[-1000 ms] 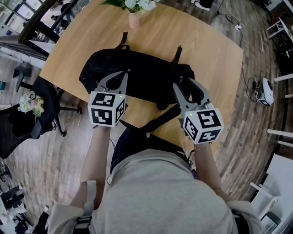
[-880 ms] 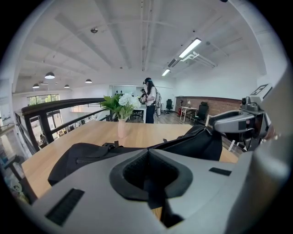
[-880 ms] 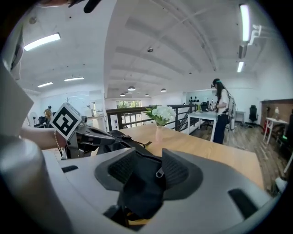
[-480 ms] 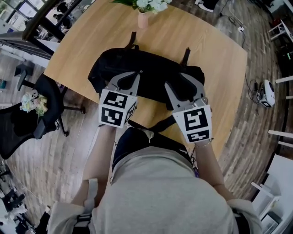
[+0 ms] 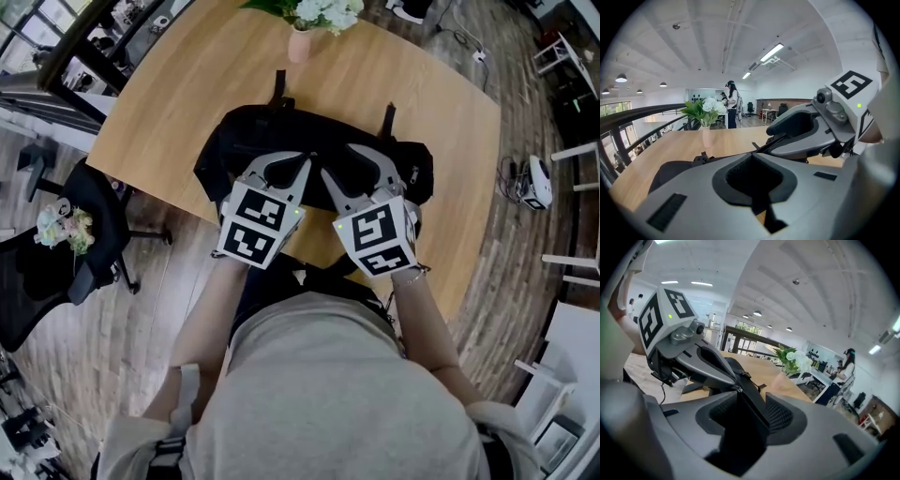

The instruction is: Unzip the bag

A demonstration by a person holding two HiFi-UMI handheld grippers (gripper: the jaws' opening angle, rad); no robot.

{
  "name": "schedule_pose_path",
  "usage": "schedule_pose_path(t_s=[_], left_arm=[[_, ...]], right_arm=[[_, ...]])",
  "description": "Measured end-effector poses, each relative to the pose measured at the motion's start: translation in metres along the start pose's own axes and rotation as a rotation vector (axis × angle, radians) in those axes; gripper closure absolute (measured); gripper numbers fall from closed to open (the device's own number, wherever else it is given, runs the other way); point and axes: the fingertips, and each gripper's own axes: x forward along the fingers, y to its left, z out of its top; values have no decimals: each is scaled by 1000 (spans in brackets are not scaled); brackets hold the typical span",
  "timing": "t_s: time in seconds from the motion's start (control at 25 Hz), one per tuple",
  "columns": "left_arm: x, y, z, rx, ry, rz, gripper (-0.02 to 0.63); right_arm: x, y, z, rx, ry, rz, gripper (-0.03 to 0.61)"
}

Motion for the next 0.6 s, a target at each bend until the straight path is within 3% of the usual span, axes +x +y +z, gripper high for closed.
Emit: schedule_pose_path(t_s=[0.16,0.32,0.6], left_arm=[[-3,0,0,-11,-12,-46,595],[-5,-2,1,1,-12,-76,595],[-8,-3,-5,20,-3,-113,595]], right_arm=[[15,3,-7,-81,74,42,382],[22,8,-11,-136,120,56,431],[23,17,-18,-250,175,-7,535]])
